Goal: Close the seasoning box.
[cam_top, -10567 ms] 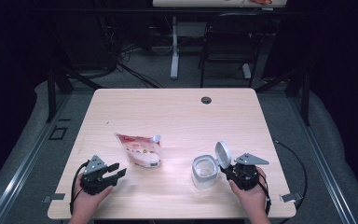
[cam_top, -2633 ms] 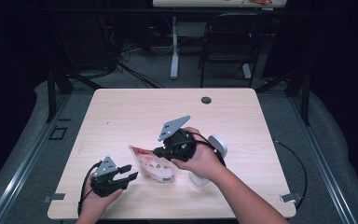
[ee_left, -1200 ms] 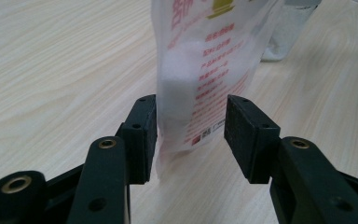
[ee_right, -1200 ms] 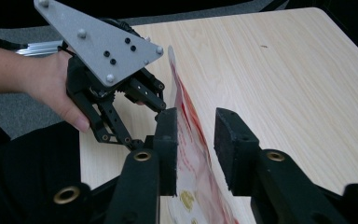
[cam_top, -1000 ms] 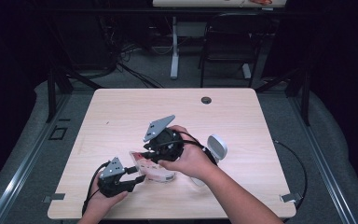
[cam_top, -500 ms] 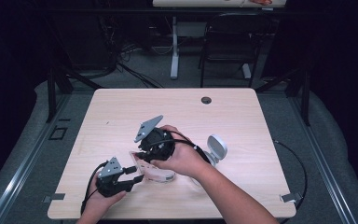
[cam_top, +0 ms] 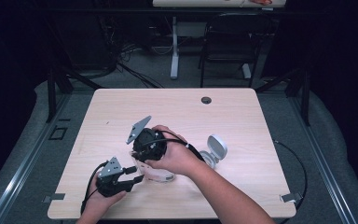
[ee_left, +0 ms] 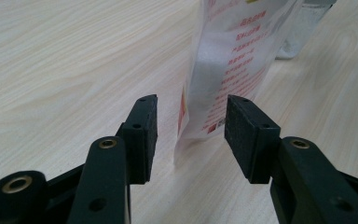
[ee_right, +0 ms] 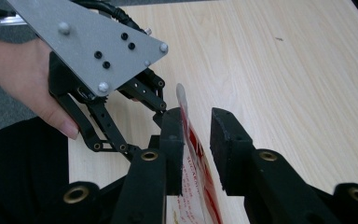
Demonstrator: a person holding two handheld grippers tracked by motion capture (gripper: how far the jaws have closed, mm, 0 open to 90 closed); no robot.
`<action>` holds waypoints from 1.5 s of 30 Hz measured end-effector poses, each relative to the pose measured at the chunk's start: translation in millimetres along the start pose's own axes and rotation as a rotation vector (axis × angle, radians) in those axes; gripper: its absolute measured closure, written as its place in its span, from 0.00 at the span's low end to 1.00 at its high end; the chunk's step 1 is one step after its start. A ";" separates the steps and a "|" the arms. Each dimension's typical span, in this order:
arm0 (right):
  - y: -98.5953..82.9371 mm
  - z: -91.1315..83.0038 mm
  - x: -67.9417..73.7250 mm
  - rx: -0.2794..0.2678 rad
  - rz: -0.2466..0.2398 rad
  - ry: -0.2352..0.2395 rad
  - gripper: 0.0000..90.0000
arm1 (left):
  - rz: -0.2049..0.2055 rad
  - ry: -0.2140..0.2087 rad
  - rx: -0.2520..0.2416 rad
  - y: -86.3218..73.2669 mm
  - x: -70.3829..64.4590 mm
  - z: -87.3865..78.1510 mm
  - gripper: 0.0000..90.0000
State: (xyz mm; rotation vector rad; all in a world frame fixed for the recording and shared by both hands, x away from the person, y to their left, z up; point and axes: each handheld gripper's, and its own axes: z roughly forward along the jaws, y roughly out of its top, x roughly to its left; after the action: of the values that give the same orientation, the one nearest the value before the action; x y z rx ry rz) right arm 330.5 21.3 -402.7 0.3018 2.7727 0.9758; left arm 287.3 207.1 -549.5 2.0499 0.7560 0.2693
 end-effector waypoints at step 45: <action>-14.2 -8.4 -5.2 0.017 -0.064 0.066 1.00 | 0.039 -0.051 0.040 1.7 -4.6 19.2 0.51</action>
State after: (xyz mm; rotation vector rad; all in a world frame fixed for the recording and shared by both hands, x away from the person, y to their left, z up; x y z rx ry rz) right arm 331.6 4.2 -404.7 0.1855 2.8319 0.9637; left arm 293.2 190.5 -558.5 2.1037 0.6957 0.2251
